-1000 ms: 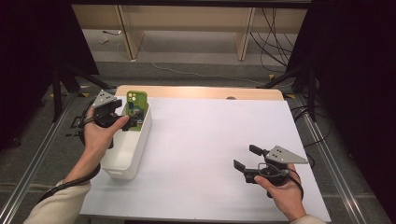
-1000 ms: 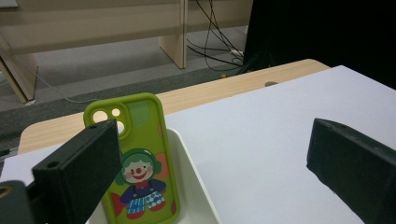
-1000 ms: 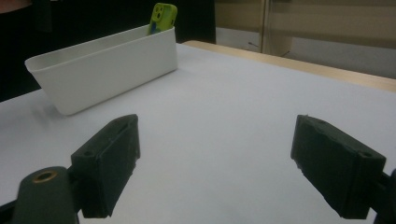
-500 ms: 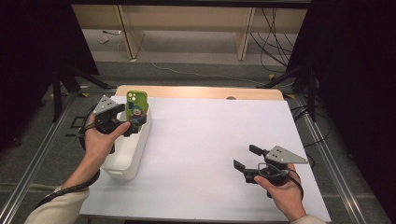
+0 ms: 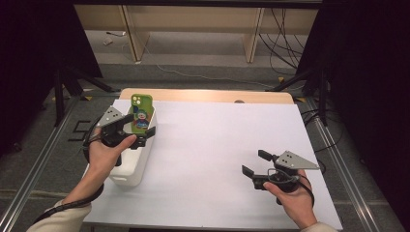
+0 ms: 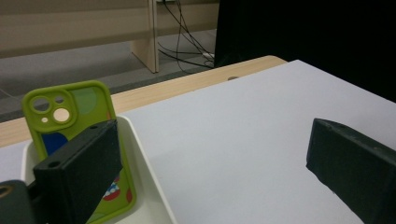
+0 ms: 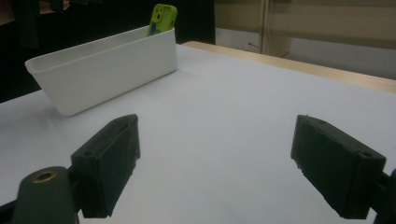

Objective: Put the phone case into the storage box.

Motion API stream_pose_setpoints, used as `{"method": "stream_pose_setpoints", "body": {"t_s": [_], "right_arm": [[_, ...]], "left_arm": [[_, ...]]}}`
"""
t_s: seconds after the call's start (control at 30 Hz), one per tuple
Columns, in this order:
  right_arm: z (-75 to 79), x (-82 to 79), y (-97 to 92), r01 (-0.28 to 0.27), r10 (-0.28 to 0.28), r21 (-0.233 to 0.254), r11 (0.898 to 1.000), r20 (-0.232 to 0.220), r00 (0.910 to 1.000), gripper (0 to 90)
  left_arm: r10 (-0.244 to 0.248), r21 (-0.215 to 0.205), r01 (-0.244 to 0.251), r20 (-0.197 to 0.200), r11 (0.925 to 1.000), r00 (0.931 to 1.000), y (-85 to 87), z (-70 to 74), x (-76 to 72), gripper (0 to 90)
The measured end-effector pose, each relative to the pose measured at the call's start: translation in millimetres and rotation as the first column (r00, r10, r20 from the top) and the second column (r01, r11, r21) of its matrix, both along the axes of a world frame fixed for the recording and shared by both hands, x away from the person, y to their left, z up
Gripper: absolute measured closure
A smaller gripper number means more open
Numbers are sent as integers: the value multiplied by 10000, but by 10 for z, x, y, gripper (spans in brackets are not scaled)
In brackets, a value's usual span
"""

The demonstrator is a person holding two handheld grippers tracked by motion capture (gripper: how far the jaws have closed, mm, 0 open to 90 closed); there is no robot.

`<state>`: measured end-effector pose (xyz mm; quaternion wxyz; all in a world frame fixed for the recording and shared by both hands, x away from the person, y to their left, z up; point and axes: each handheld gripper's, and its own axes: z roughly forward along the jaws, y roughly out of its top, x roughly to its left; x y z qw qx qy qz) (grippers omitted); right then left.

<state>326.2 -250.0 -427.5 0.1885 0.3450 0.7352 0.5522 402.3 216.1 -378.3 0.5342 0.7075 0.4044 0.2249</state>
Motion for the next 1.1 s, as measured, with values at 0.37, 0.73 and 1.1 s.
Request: {"method": "stream_pose_setpoints", "body": {"t_s": [0.37, 0.73, 1.1], "right_arm": [[-1, 2, 1, 12, -12, 7, 10000, -13, 10000, 164], [-2, 0, 1, -2, 2, 11, 10000, -11, 10000, 163], [-1, 0, 2, -11, 11, 10, 10000, -7, 10000, 164]], "left_arm": [[-387, -140, 390, 191, 9991, 9991, -45, -15, -100, 26], [-643, -38, 644, 356, 9979, 9973, -68, -44, -184, 26], [-934, 158, 926, 602, 9956, 9938, -119, -55, -285, 26]]}}
